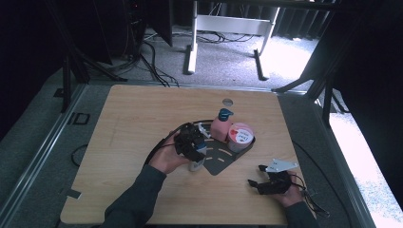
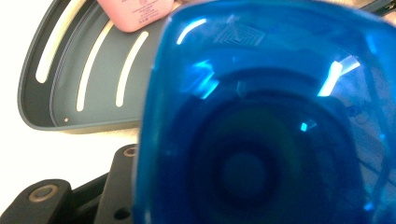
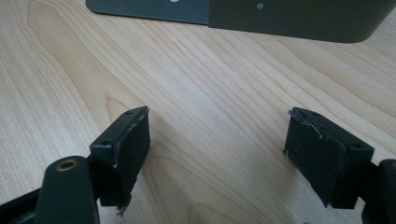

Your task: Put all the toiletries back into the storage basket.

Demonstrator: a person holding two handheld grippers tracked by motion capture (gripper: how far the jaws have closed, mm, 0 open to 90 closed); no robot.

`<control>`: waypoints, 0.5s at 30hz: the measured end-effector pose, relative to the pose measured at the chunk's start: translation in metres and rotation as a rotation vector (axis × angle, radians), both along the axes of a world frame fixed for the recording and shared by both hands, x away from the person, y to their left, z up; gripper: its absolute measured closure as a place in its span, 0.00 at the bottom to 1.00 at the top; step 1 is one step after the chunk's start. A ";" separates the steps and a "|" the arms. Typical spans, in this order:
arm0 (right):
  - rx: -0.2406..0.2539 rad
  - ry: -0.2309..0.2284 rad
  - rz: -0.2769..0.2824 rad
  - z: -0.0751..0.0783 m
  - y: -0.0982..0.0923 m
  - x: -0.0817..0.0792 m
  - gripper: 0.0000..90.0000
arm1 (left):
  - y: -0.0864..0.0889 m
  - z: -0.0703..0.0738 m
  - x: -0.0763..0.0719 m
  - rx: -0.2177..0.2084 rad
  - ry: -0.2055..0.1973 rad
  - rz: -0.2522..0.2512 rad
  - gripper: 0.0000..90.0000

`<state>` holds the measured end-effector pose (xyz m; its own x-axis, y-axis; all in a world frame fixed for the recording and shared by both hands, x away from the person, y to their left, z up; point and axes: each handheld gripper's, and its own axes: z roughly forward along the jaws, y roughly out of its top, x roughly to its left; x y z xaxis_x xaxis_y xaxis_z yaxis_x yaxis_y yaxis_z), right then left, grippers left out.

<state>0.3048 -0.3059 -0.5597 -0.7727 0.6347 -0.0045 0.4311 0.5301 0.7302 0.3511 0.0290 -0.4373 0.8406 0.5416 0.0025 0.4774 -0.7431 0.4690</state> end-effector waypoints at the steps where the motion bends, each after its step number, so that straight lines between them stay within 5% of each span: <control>1: 0.001 0.000 0.000 0.000 0.000 0.000 0.24 | -0.001 0.000 0.000 -0.003 0.000 0.001 0.61; 15: 0.001 0.000 0.000 0.000 0.000 0.000 0.24 | -0.012 0.006 0.009 -0.034 0.002 -0.003 0.61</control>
